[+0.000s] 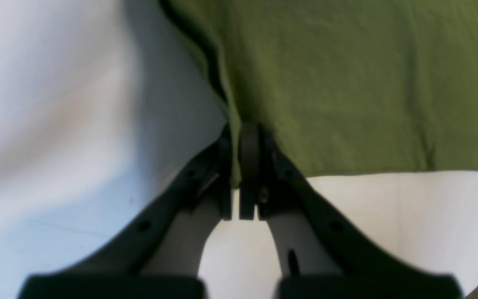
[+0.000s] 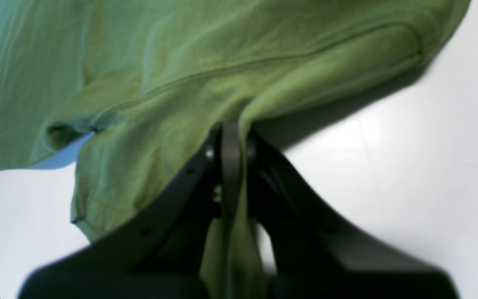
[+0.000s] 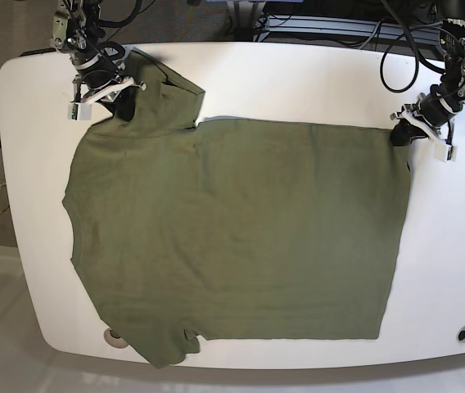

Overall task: Fold the T-shirt properly
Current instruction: 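Grasp the shirt's shoulder corners with the left and right grippers, then lift the shoulder edge with both grippers and pull it toward the robot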

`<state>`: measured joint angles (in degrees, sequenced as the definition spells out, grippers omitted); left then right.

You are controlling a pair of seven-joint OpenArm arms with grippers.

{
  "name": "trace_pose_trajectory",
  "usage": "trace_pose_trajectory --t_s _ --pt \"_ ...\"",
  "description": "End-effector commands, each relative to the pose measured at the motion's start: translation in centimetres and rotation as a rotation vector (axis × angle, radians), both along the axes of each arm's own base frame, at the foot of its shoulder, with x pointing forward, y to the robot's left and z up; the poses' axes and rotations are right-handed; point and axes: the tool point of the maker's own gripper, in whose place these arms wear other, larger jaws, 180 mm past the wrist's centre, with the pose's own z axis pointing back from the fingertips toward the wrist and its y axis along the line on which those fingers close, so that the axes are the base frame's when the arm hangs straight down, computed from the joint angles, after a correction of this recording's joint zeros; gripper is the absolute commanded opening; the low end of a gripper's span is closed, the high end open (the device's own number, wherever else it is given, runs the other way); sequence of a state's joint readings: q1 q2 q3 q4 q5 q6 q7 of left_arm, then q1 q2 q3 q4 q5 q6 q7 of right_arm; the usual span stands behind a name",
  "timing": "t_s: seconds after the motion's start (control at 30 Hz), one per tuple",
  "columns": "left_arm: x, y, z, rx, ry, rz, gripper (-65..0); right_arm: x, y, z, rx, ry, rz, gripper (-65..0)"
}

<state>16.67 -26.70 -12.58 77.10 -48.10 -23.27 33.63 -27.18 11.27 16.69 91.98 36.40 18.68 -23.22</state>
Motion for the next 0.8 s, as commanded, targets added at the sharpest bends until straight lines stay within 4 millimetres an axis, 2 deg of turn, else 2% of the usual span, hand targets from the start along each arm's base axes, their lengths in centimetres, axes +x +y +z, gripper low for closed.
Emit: trace_pose_trajectory --t_s 0.0,0.57,0.7,0.77 --pt "-0.7 0.3 0.0 0.032 0.045 -0.039 -65.0 0.0 -0.7 0.6 -0.03 0.005 0.007 -65.0" --pt "-0.7 0.2 1.0 0.045 0.036 -0.066 -65.0 -0.3 -2.3 3.6 -0.09 -0.046 0.0 -65.0" --pt "-1.0 -0.1 1.3 0.051 0.029 -0.082 -65.0 -0.5 -2.3 4.4 -0.104 -0.054 0.005 -65.0" --pt "-1.8 -0.5 1.5 0.057 0.023 -0.094 -65.0 -1.0 -2.6 5.3 -0.124 -0.068 0.004 -65.0"
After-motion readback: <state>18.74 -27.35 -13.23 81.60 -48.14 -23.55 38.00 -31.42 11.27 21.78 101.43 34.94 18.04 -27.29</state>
